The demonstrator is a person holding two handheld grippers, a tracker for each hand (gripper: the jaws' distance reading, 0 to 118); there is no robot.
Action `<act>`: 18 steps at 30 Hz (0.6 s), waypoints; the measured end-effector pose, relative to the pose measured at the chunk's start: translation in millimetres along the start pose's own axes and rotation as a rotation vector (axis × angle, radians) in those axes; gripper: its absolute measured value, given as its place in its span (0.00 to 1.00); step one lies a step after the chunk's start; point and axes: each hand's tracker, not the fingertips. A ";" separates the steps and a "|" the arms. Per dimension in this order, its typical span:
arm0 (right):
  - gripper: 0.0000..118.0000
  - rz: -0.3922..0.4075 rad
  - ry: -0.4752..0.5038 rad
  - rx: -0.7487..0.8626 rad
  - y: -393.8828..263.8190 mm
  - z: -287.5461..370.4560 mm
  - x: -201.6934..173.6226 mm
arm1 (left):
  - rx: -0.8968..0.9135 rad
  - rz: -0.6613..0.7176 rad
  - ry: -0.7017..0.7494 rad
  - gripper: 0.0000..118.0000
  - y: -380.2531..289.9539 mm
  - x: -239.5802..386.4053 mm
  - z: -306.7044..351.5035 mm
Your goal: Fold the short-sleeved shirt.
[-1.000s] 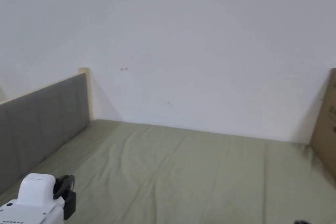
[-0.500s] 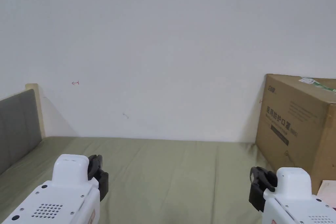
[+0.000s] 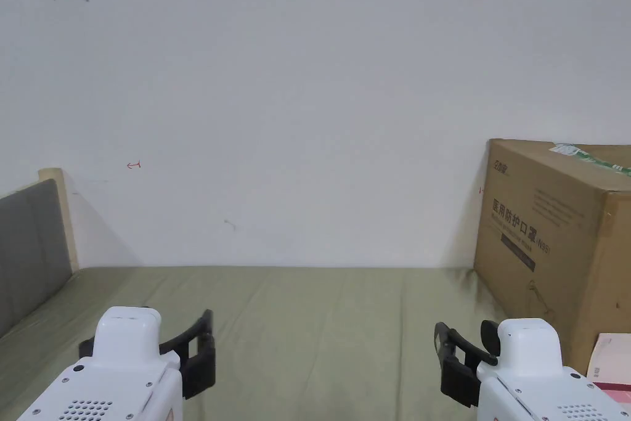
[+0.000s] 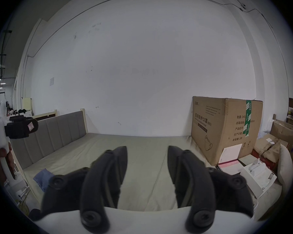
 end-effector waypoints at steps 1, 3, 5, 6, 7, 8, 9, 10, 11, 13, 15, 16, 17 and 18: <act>0.87 0.002 0.001 0.002 0.1 0.2 -1.4 | 0.000 0.000 -0.003 1.00 -0.4 0.3 -0.1; 1.00 0.014 -0.003 0.003 1.4 0.2 -5.2 | 0.005 0.002 -0.009 1.00 -1.5 0.3 0.7; 1.00 0.035 -0.001 0.006 2.9 0.8 -9.7 | 0.027 0.004 -0.010 1.00 -1.7 -0.6 1.6; 1.00 0.048 -0.005 0.009 3.2 1.4 -12.1 | 0.026 0.005 -0.009 1.00 -0.9 -1.2 1.1; 1.00 0.054 -0.002 0.016 4.7 2.0 -14.2 | 0.019 0.003 -0.011 1.00 0.0 -2.2 0.2; 1.00 0.059 0.000 0.013 6.6 2.1 -15.2 | 0.014 -0.001 -0.015 1.00 -0.3 -2.0 -0.6; 1.00 0.053 0.008 0.007 8.1 2.3 -14.8 | 0.012 -0.004 -0.015 1.00 -1.4 -1.2 -1.4; 1.00 0.015 0.038 -0.018 12.3 2.9 -16.1 | 0.011 -0.006 -0.014 1.00 -1.9 -1.7 -1.5; 1.00 -0.016 0.056 -0.031 14.4 2.6 -16.3 | 0.009 -0.004 -0.014 1.00 -2.7 -2.5 -1.3; 1.00 -0.056 0.003 -0.073 17.0 0.5 -19.3 | 0.007 0.002 -0.011 1.00 -3.3 -2.7 -1.3; 1.00 -0.080 -0.050 -0.131 21.2 -0.4 -21.1 | 0.004 0.009 -0.007 1.00 -4.8 -4.4 -1.4; 1.00 -0.086 -0.038 -0.124 23.3 -0.9 -20.4 | 0.003 0.013 -0.004 1.00 -5.7 -5.3 -1.2; 1.00 -0.093 -0.036 -0.121 23.2 -0.2 -19.3 | 0.002 0.018 -0.002 1.00 -6.0 -5.7 -1.5; 1.00 -0.104 -0.034 -0.120 23.8 -0.8 -19.0 | 0.001 0.022 -0.003 1.00 -6.6 -6.4 -1.4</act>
